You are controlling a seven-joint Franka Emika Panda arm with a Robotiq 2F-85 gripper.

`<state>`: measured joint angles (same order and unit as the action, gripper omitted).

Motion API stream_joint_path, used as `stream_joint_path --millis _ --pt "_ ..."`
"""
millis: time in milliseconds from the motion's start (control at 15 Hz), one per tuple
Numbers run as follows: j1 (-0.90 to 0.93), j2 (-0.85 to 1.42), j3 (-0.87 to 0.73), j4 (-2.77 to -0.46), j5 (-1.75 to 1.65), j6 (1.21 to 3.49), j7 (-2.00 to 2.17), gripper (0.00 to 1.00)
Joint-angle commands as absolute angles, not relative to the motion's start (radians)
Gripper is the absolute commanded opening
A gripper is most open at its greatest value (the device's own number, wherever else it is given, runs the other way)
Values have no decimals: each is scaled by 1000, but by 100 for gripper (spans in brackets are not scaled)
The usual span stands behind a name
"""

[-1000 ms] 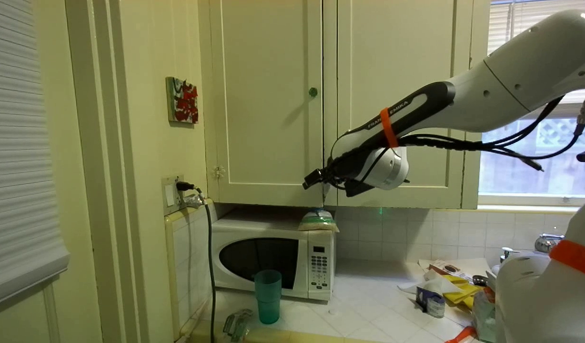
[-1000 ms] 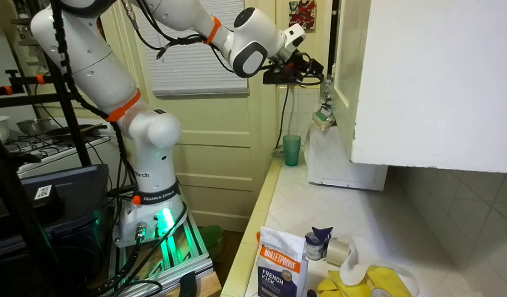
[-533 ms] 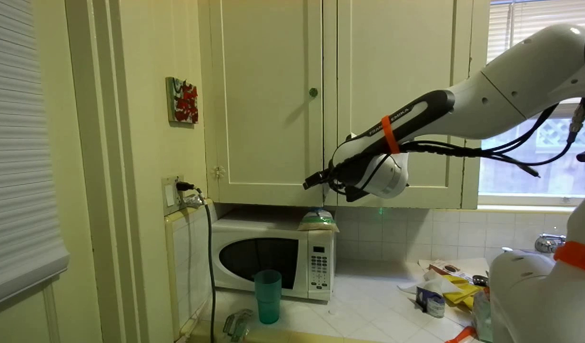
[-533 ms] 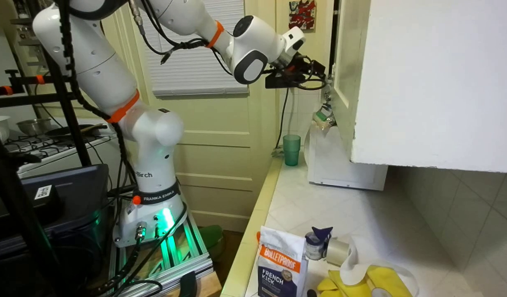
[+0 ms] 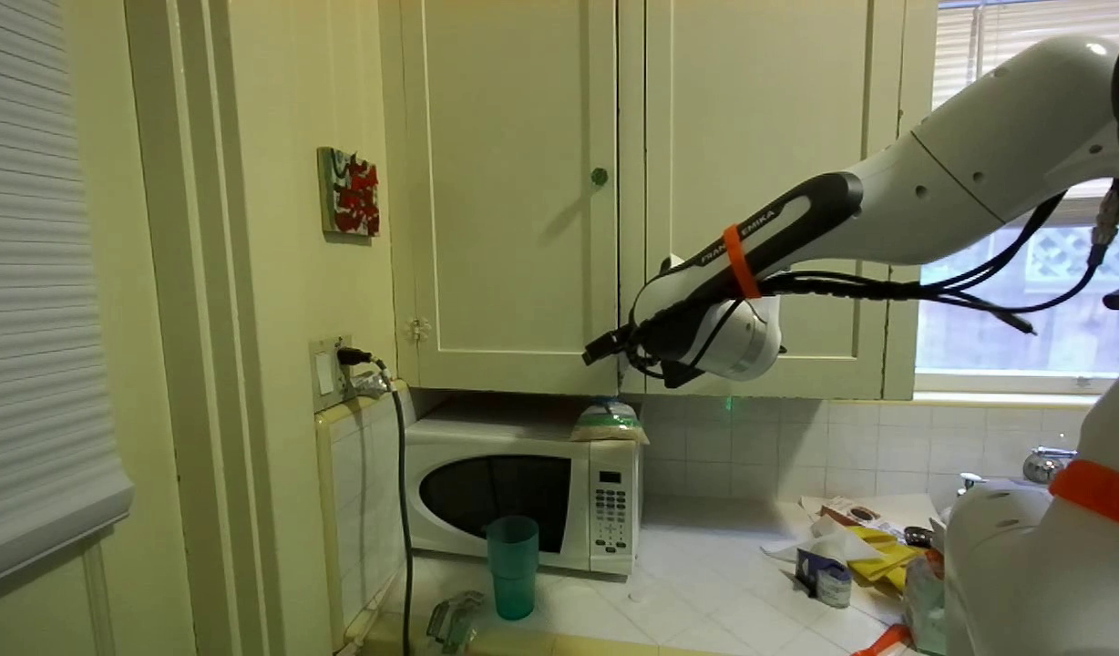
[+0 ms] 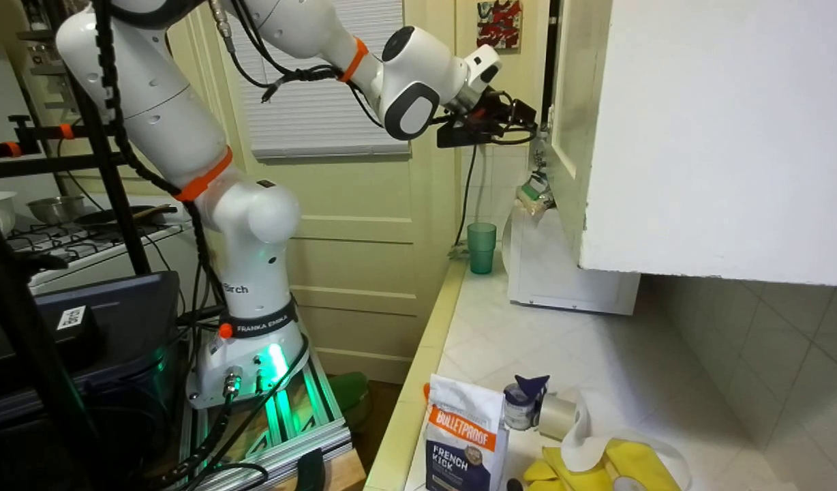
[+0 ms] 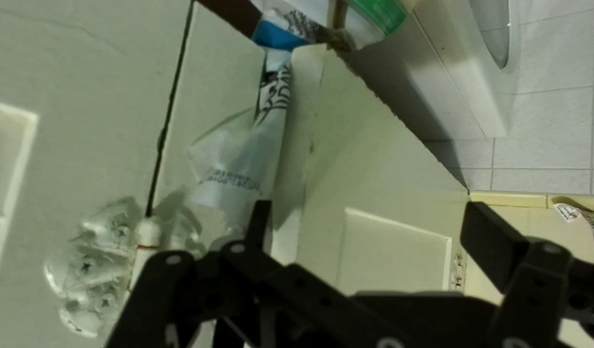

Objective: Open the cabinets

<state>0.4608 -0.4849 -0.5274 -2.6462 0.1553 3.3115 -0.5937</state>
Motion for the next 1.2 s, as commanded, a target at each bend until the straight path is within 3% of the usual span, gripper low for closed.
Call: stream_joint_path --millis 0,1133 --pt "473 -481 -537 -2645 151 3350 -599 100" --pt "756 -538 -808 -2607 73 3426 -595 100"
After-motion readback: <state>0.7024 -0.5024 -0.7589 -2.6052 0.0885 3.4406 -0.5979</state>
